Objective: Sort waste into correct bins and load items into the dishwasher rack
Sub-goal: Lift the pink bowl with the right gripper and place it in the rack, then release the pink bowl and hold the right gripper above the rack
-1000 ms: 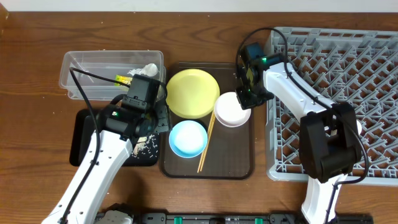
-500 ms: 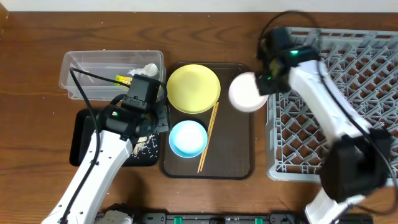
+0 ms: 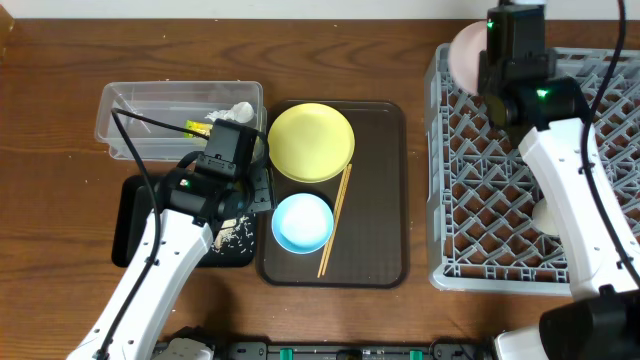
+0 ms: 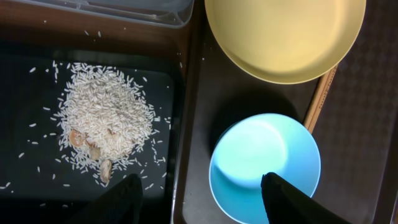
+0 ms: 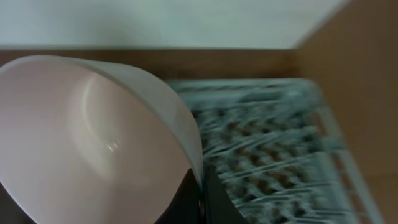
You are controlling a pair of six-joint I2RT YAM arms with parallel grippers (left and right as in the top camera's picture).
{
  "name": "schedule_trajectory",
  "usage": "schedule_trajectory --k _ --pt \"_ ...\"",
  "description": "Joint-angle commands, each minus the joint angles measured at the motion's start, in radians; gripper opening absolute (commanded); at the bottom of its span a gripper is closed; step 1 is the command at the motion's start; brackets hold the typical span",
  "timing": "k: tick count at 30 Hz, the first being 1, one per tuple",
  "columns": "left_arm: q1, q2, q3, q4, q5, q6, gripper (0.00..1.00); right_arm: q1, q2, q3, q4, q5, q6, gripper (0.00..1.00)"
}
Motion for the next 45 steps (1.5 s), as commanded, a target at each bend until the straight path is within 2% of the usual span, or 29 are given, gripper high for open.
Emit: schedule_trajectory --k 1,11,24,27,34,42,45 --pt "0.004 0.004 -0.013 0.001 -0.023 -0.013 0.64 -0.018 0.043 0.006 0.041 0.287 0.060 0.01" --pt "0.004 0.004 -0.013 0.000 -0.022 -0.013 0.64 -0.053 0.212 0.006 0.126 0.491 0.087 0.01" --pt "0.004 0.004 -0.013 0.001 -0.022 -0.035 0.65 -0.044 0.361 0.005 0.130 0.468 0.104 0.01" --pt "0.004 0.004 -0.013 0.001 -0.022 -0.035 0.64 -0.035 0.364 0.005 0.096 0.436 0.146 0.01" --pt "0.004 0.004 -0.013 0.000 -0.022 -0.035 0.65 -0.019 0.364 0.005 0.003 0.222 0.183 0.01" --pt "0.004 0.004 -0.013 0.000 -0.023 -0.035 0.64 -0.016 0.351 0.005 -0.177 0.052 0.371 0.01" --pt "0.004 0.004 -0.013 0.000 -0.022 -0.035 0.65 -0.016 0.325 0.005 -0.217 -0.006 0.391 0.01"
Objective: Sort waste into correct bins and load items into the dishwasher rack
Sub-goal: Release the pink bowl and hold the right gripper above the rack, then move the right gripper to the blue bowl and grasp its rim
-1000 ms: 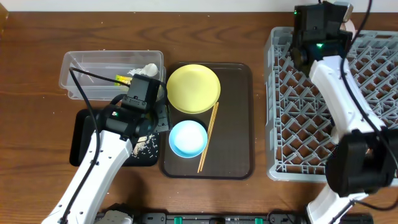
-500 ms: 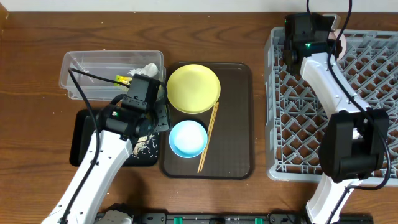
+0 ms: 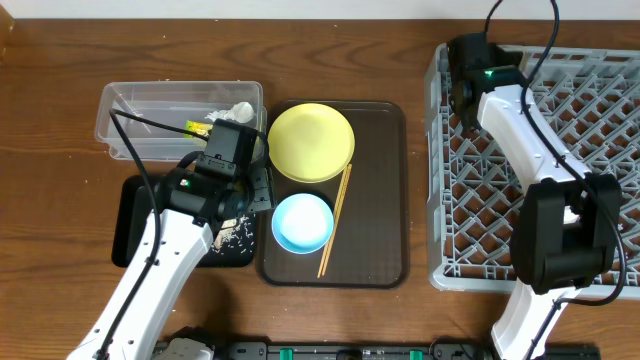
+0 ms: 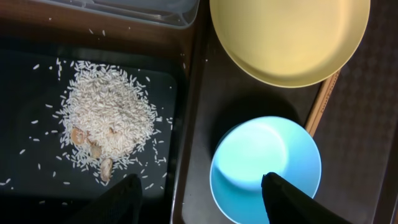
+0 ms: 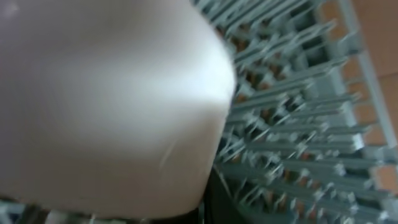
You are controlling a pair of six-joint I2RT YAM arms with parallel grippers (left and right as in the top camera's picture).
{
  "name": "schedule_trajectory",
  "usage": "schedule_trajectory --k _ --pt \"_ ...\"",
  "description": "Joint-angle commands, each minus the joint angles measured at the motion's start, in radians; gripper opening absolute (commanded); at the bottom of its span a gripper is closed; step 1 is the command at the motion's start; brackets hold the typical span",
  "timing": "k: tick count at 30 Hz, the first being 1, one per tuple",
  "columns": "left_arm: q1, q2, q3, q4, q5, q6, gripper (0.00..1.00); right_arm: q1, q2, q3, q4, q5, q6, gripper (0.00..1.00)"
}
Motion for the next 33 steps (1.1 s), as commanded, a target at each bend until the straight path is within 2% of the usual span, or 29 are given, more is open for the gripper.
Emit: schedule_trajectory --k 1,7,8,10,12,16,21,25,33 --pt "0.004 0.004 -0.013 0.000 -0.011 -0.009 0.65 0.007 -0.044 0.003 -0.028 -0.126 0.076 0.02" --pt "0.004 0.004 -0.013 0.000 -0.011 -0.009 0.64 0.008 -0.154 0.003 -0.088 -0.239 0.067 0.13" --pt "0.004 0.004 -0.013 0.000 -0.011 -0.009 0.65 0.008 -0.176 0.003 -0.095 -0.263 0.051 0.19" --pt "0.004 0.004 -0.013 0.000 -0.011 -0.009 0.65 0.008 -0.216 0.003 -0.102 -0.328 0.016 0.23" --pt "0.004 0.004 -0.013 0.000 -0.011 -0.009 0.65 0.008 -0.247 0.003 -0.103 -0.419 -0.018 0.28" --pt "0.005 0.004 -0.013 -0.013 -0.018 -0.008 0.65 0.014 -0.286 0.003 -0.101 -0.729 -0.096 0.36" --pt "0.019 0.002 -0.012 -0.050 -0.086 -0.009 0.65 0.074 -0.277 0.002 -0.109 -0.959 -0.217 0.43" --pt "0.084 -0.008 -0.012 -0.095 -0.106 -0.010 0.65 0.159 -0.258 -0.006 -0.111 -0.999 -0.240 0.54" --pt "0.293 -0.009 -0.012 -0.134 -0.082 -0.104 0.65 0.360 -0.200 -0.074 -0.100 -0.998 -0.233 0.54"
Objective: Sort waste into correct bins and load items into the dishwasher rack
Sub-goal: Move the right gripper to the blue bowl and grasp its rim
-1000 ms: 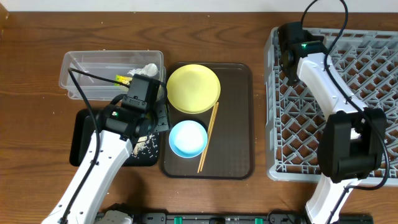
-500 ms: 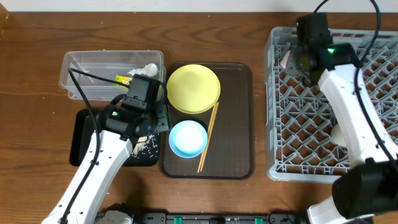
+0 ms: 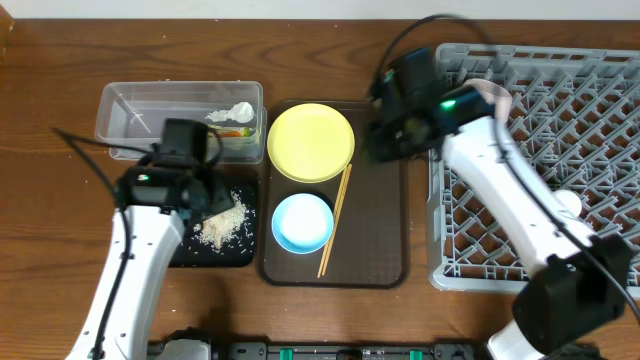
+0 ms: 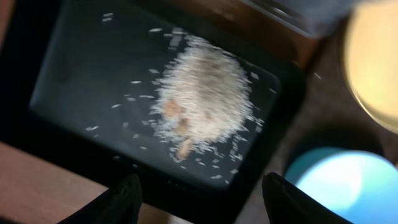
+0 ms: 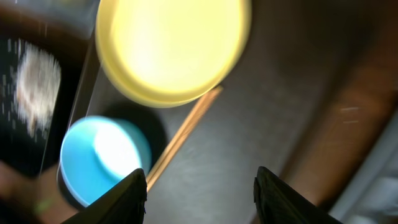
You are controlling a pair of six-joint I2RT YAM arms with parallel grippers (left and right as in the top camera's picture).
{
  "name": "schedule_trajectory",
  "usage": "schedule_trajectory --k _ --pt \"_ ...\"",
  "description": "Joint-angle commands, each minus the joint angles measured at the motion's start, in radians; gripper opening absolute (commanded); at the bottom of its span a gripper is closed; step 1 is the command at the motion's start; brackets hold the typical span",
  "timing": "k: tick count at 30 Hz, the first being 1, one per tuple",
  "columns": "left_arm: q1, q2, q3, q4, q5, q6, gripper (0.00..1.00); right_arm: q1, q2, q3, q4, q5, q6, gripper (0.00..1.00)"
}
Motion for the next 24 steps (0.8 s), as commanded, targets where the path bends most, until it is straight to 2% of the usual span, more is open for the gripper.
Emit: schedule_trajectory --k 1,11,15,18,21,24 --pt "0.068 -0.009 -0.012 -0.006 0.014 -0.046 0.65 0.074 0.046 -0.031 0.002 -0.026 -0.011 0.54" --pt "0.112 -0.009 -0.012 -0.007 0.029 -0.046 0.65 0.230 0.198 -0.039 0.028 -0.022 0.005 0.53" --pt "0.112 -0.009 -0.012 -0.006 0.029 -0.046 0.65 0.251 0.262 -0.039 0.030 -0.022 0.006 0.48" --pt "0.112 -0.009 -0.012 -0.006 0.029 -0.046 0.65 0.256 0.298 -0.039 0.032 -0.022 0.006 0.38" --pt "0.112 -0.009 -0.012 -0.006 0.029 -0.046 0.65 0.254 0.314 -0.039 0.032 -0.022 0.005 0.17" --pt "0.112 -0.009 -0.012 -0.006 0.029 -0.046 0.65 0.247 0.310 -0.033 0.040 -0.018 0.004 0.12"
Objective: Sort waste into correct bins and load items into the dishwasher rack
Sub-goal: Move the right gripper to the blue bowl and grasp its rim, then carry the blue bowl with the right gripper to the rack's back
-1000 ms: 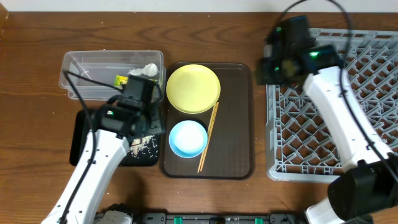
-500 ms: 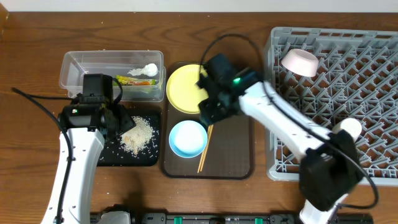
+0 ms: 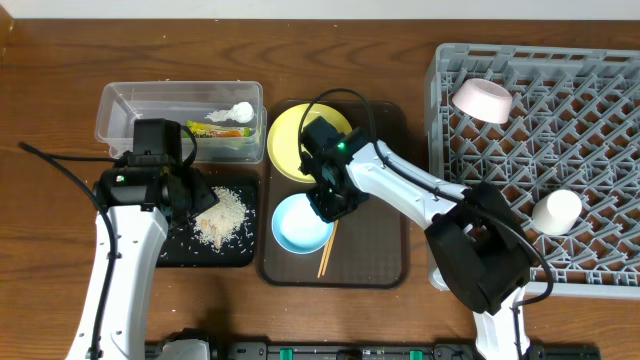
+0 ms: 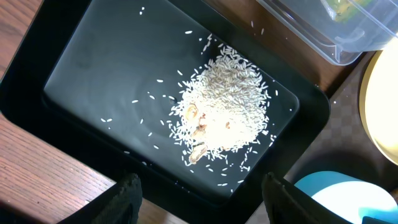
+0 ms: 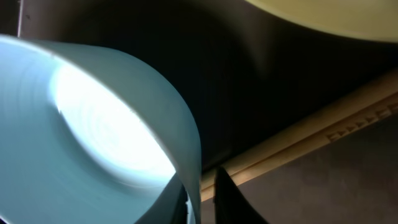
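On the brown tray (image 3: 375, 230) sits a blue bowl (image 3: 298, 228), with my right gripper (image 3: 325, 205) down at its right rim. The right wrist view has the blue bowl (image 5: 93, 137) rim pinched in the right gripper (image 5: 202, 186), one finger inside and one outside. Chopsticks (image 5: 311, 137) lie just beyond it, and the yellow plate (image 3: 290, 140) lies behind. Over the black bin (image 4: 99, 68) and its rice heap (image 4: 227, 106) hangs my left gripper (image 4: 202, 202), open and holding nothing. A pink bowl (image 3: 482, 97) rests in the grey rack (image 3: 520, 170).
A clear bin (image 3: 150, 112) with wrappers and a white scrap stands behind the black bin (image 3: 215, 252). A white cup (image 3: 557, 211) lies in the rack's right half. The chopsticks (image 3: 328, 252) lie slanted beside the bowl on the tray.
My right gripper was wide open above the tray near the yellow plate; it is now down at the blue bowl, closed on its rim. The left gripper stays open over the black bin.
My right gripper held the pink bowl over the rack's back left corner, then low in the rack. Then the bowl lay in the rack and the gripper was open over the tray; the left had moved from the blue bowl to the black bin. Now the right holds the blue bowl's rim.
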You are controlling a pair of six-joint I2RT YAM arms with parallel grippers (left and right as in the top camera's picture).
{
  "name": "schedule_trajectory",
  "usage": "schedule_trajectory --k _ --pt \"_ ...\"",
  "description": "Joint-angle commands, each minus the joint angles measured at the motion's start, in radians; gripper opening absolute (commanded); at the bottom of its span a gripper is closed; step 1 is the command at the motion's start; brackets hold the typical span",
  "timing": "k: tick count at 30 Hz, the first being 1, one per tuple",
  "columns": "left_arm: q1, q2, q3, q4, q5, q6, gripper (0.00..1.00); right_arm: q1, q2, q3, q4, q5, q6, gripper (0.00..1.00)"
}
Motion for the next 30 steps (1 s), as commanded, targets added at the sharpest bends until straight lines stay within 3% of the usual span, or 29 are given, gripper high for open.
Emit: schedule_trajectory --k 1,7,15,22,30 --pt "0.004 -0.009 -0.012 -0.003 0.002 -0.004 0.65 -0.006 -0.002 0.013 0.005 0.011 0.000 0.11" --pt "0.004 -0.009 -0.012 -0.003 0.002 -0.004 0.65 -0.068 -0.055 0.076 -0.045 0.097 0.000 0.01" --pt "0.004 -0.008 -0.012 -0.002 0.002 -0.005 0.65 -0.220 -0.244 0.127 -0.048 0.249 -0.008 0.01" --pt "0.004 -0.008 -0.012 -0.001 0.002 -0.005 0.65 -0.383 -0.381 0.127 0.026 0.637 -0.009 0.01" --pt "0.004 -0.008 -0.012 0.002 0.002 -0.005 0.65 -0.526 -0.385 0.126 0.122 1.129 -0.078 0.01"
